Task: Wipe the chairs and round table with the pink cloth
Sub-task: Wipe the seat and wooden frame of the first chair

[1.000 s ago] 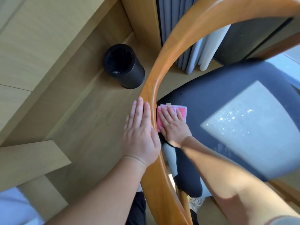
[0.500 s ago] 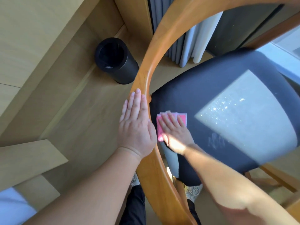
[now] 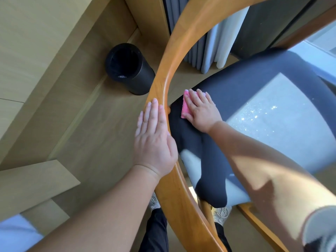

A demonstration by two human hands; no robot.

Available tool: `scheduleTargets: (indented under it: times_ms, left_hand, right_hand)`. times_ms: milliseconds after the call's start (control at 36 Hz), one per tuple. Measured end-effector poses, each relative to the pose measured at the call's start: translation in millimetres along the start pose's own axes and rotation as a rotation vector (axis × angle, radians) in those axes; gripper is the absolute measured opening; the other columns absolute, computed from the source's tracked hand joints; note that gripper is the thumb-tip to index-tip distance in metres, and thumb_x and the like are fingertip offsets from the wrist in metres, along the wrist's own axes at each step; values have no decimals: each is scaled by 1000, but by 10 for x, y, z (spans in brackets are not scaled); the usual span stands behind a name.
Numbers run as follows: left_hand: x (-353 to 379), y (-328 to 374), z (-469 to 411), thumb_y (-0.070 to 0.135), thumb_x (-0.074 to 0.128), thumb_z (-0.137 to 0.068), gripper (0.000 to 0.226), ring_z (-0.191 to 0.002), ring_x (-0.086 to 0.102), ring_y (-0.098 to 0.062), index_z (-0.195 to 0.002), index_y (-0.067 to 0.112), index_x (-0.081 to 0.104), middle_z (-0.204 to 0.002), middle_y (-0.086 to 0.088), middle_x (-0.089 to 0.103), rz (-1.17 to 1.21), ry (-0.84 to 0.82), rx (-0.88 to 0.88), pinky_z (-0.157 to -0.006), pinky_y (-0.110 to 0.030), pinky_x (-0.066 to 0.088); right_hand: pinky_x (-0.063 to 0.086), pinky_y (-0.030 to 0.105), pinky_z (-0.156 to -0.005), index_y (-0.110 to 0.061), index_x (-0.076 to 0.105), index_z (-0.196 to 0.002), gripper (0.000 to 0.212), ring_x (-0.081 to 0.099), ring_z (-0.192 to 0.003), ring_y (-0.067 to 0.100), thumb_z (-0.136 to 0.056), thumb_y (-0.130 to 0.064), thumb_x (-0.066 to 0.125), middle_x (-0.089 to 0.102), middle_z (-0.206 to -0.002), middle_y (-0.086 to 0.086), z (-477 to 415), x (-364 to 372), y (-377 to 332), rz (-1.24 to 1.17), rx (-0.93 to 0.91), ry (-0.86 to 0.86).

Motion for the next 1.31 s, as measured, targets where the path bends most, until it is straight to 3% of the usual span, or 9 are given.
scheduleTargets:
  times_ms: [194, 361, 500, 611, 834, 1000, 1084, 1195, 1306]
  left_hand:
    - [25, 147, -3, 17, 30, -82, 59, -140, 28, -29, -136, -2, 45, -147, -15, 36, -53, -93, 238, -116, -46, 17]
    - [42, 153, 10, 20, 28, -84, 59, -141, 25, -26, -137, 2, 45, -148, -12, 36, -78, -130, 233, -116, -46, 16]
    - [31, 142, 14, 27, 24, -87, 59, -143, 21, -22, -140, 7, 42, -151, -8, 33, -110, -134, 177, -118, -40, 10]
    - [37, 174, 28, 27, 24, -86, 59, -143, 21, -24, -137, 9, 46, -150, -8, 36, -125, -151, 203, -118, -44, 9]
    - [102, 281, 20, 26, 35, -82, 45, -125, 44, -25, -112, 14, 66, -124, -4, 60, -233, -259, 412, -116, -47, 11]
    - [79, 277, 17, 21, 39, -80, 41, -120, 49, -25, -107, 11, 68, -118, -3, 63, -182, -204, 411, -116, -46, 14]
    - [75, 276, 21, 18, 41, -77, 39, -119, 50, -26, -104, 10, 69, -116, -3, 64, -148, -182, 410, -116, -46, 15]
    - [81, 262, 13, 18, 41, -77, 40, -119, 50, -25, -104, 10, 69, -115, -3, 65, -142, -166, 413, -116, -45, 15]
    - [84, 257, 7, 18, 41, -75, 41, -117, 52, -26, -103, 10, 70, -114, -3, 66, -119, -154, 417, -115, -47, 18]
  right_hand:
    - [39, 56, -103, 8, 42, -141, 49, 46, -129, 43, -97, -9, 57, 51, -139, 22, 256, -35, -148, -118, -84, 69]
    - [32, 52, -112, -7, 33, -149, 50, 34, -141, 36, -103, -22, 41, 40, -152, 12, 1047, 290, -403, -154, -162, -74]
    - [40, 50, -107, -7, 44, -145, 71, 46, -132, 36, -77, -2, 68, 48, -146, 11, 1692, 542, -542, 33, -289, -130]
    - [38, 53, -106, 4, 12, -151, 97, 29, -139, 43, -68, 18, 58, 30, -154, 21, 2027, 756, -563, 308, -388, -226]
    - [53, 39, -93, -12, 61, -132, 89, 58, -120, 29, -49, -11, 93, 61, -132, 6, 1981, 501, -566, 177, -297, -139]
    - [34, 58, -110, -14, 23, -153, 64, 23, -146, 32, -97, -9, 52, 26, -159, 10, 1583, 400, -365, -107, -193, -211]
    - [41, 59, -103, 3, 41, -143, 59, 44, -132, 44, -87, 2, 60, 46, -144, 22, 1046, 243, -168, -138, -93, -59]
    - [31, 55, -110, -5, 19, -153, 57, 25, -143, 35, -102, -14, 41, 26, -157, 14, 333, 128, 47, -80, 20, -22]
    - [28, 52, -109, -2, 29, -150, 51, 29, -139, 34, -105, -27, 35, 29, -155, 14, 37, 48, 132, -94, 107, 57]
Point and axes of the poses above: each hand's wrist, its own z-axis away from the middle knuckle, its own x-axis out of the palm, y = z × x, the point moved 7 cm from there along -z, towards the middle knuckle
